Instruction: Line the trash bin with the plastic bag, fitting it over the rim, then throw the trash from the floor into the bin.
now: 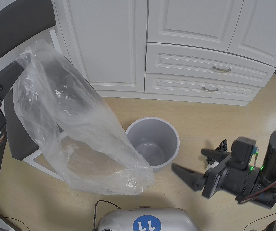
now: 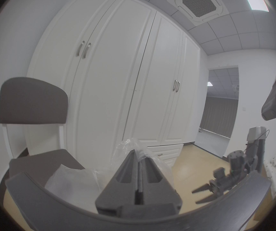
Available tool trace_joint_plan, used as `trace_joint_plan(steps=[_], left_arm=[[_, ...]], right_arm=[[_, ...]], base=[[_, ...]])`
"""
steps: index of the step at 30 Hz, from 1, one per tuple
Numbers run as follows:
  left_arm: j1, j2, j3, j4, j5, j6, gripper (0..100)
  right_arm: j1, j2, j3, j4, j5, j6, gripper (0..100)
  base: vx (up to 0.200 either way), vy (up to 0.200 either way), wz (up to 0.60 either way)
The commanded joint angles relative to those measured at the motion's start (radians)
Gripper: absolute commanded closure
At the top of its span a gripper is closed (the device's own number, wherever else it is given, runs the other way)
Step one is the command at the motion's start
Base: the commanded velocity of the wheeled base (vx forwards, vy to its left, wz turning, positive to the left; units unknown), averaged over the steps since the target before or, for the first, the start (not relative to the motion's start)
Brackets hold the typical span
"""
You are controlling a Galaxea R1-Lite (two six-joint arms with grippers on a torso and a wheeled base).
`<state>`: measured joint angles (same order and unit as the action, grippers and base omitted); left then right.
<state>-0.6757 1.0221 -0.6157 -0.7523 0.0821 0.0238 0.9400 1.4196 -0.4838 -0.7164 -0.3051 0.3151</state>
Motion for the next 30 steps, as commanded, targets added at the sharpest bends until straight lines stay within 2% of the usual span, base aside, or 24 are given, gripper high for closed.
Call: trace_joint_plan(steps=[1, 10, 14, 18, 20, 22, 30], left_arm=[[0.002, -0.008, 0.008, -0.028, 0.047, 0.053, 100], [0.002, -0.008, 0.008, -0.064, 0.048, 0.053, 100], [-0.001, -0.008, 0.008, -0.065, 0.048, 0.051, 100], [-0.005, -0.007, 0.007, -0.065, 0.047, 0.050, 100], [-0.005, -0.005, 0.004, -0.065, 0.047, 0.048, 100], [-0.011, -0.005, 0.002, -0.067, 0.047, 0.048, 100], [-0.070, 0.009, 0.004, -0.122, 0.045, 0.027, 100]], right_arm=[[0.141, 0.104, 0.039, -0.009, -0.015, 0.022, 0], [0.171, 0.222, 0.070, -0.014, -0.014, 0.029, 0], [0.171, 0.321, 0.053, -0.132, -0.017, 0.110, 0], [0.155, 0.406, 0.025, -0.248, -0.035, 0.145, 0], [0.140, 0.469, -0.006, -0.344, -0.095, 0.171, 0], [0.135, 0.495, -0.013, -0.388, -0.115, 0.170, 0], [0.091, 0.504, -0.064, -0.408, -0.120, 0.180, 0]], base=[[0.000, 0.000, 0.00], [0.000, 0.000, 0.00], [0.000, 0.000, 0.00], [0.000, 0.000, 0.00], [0.000, 0.000, 0.00], [0.000, 0.000, 0.00], [0.000, 0.000, 0.00]])
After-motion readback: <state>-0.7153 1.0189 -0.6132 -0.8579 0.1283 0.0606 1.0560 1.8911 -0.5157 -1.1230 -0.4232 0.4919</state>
